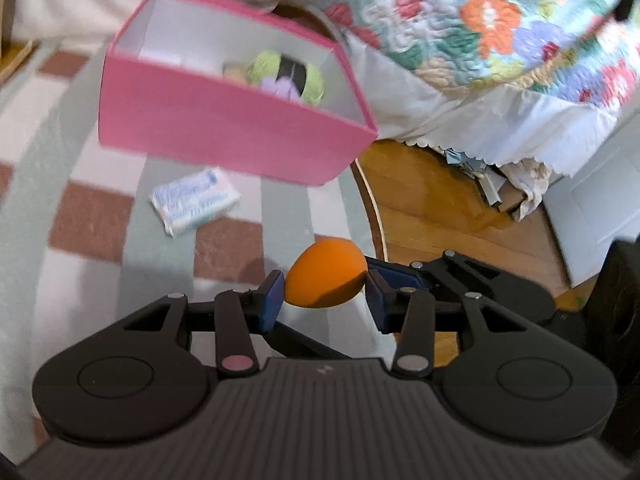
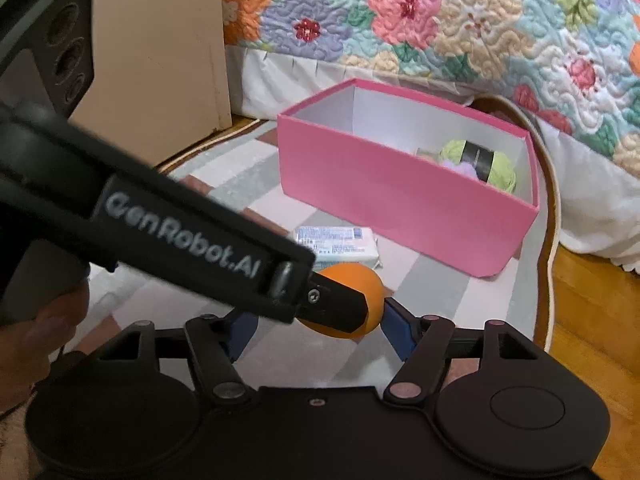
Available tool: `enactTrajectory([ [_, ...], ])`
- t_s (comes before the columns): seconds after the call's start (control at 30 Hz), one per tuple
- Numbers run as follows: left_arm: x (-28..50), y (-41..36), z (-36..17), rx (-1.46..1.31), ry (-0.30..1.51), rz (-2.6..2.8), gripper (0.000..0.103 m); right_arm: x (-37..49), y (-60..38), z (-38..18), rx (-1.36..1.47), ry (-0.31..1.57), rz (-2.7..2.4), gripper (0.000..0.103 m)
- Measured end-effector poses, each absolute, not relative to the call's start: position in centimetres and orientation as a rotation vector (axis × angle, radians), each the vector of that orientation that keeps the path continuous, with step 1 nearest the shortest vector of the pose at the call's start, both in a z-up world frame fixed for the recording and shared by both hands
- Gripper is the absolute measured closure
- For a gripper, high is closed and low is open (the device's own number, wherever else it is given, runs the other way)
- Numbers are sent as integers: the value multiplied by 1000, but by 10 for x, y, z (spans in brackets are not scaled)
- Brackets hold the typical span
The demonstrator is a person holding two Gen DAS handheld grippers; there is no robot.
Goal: Organize objects
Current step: 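Lift the orange sponge with the left gripper and carry it over the pink box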
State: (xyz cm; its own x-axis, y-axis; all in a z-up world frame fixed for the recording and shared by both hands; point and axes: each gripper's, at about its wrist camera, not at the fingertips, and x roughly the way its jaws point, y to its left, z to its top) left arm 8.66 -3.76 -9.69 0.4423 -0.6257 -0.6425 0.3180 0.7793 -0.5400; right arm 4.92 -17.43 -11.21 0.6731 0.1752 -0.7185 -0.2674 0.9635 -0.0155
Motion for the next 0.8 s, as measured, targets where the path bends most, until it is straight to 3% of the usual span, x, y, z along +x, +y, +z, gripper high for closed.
enactTrajectory([
  [0.37, 85, -21, -60, -382, 890, -618, 60, 45, -158, -70, -175, 744, 261, 30],
  [0.8, 147, -8, -12, -371, 879, -591, 60, 99, -166, -21, -125, 711, 337, 30],
])
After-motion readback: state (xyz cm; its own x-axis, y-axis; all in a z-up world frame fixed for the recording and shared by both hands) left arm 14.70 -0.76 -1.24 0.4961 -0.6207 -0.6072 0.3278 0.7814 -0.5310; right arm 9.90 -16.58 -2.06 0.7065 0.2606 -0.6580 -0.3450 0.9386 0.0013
